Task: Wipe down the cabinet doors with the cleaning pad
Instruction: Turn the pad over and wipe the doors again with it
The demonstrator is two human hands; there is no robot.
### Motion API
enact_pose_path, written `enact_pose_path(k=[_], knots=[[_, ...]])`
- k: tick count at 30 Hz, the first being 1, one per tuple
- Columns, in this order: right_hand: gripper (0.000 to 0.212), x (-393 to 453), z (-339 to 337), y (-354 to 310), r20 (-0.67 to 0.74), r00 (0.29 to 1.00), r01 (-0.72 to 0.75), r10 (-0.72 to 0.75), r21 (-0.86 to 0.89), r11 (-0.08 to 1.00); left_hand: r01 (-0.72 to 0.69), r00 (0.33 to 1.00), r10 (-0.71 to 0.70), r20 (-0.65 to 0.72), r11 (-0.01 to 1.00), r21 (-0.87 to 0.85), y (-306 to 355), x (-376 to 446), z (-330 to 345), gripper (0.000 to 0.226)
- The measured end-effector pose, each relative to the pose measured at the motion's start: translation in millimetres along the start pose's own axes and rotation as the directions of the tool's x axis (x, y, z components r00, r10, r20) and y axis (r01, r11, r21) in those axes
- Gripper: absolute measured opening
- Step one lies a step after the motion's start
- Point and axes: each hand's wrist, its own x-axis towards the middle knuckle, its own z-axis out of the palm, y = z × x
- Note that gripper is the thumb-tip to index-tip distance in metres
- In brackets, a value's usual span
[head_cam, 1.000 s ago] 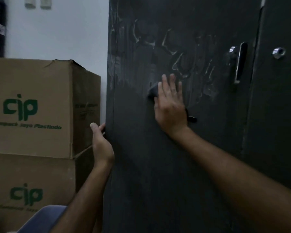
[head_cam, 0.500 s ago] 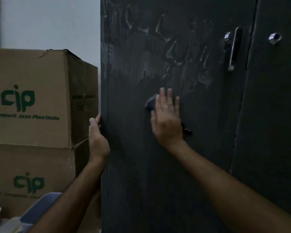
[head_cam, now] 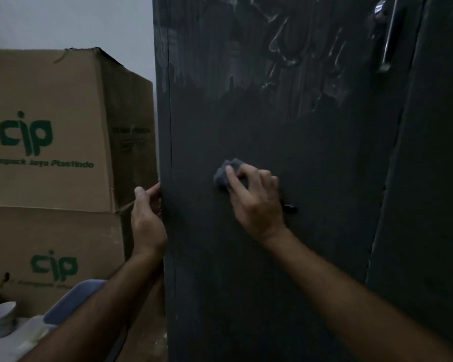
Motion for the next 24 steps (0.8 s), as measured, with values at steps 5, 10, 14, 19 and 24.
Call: enact_pose_path(k=[5, 10, 14, 19, 24], knots=[[0.032, -110.2, 37.9, -109.9, 0.32, 0.785, 0.478, -0.531, 0.233, 0.847, 0.049, 0.995, -0.054, -0.078, 0.997, -0.062, -2.7, 10.1, -7.6, 0.071], [0.028, -165.7, -5.9, -32.8, 0.43, 0.662, 0.515, -0.614, 0.334, 0.789, 0.023, 0.999, -0.022, -0.024, 0.998, 0.066, -24.5, -9.1, -11.0, 0.073], [0.045, -93.3, -12.1, 23.6, 0.178, 0.938, 0.273, -0.297, 0.15, 0.95, -0.103, 0.994, 0.106, -0.002, 0.963, 0.25, -52.3, -29.2, -11.4, 0.078], [0.038, -124.0, 4.7, -21.9, 0.206, 0.938, 0.241, -0.279, 0.192, 0.951, -0.171, 0.974, 0.221, -0.046, 0.853, 0.494, -56.9, -41.5, 8.1, 0.069], [0.037, -170.4, -70.2, 82.3, 0.448, 0.701, 0.514, -0.554, 0.221, 0.829, -0.15, 0.975, 0.219, -0.045, 0.79, 0.595, -54.1, -47.9, 24.7, 0.075]])
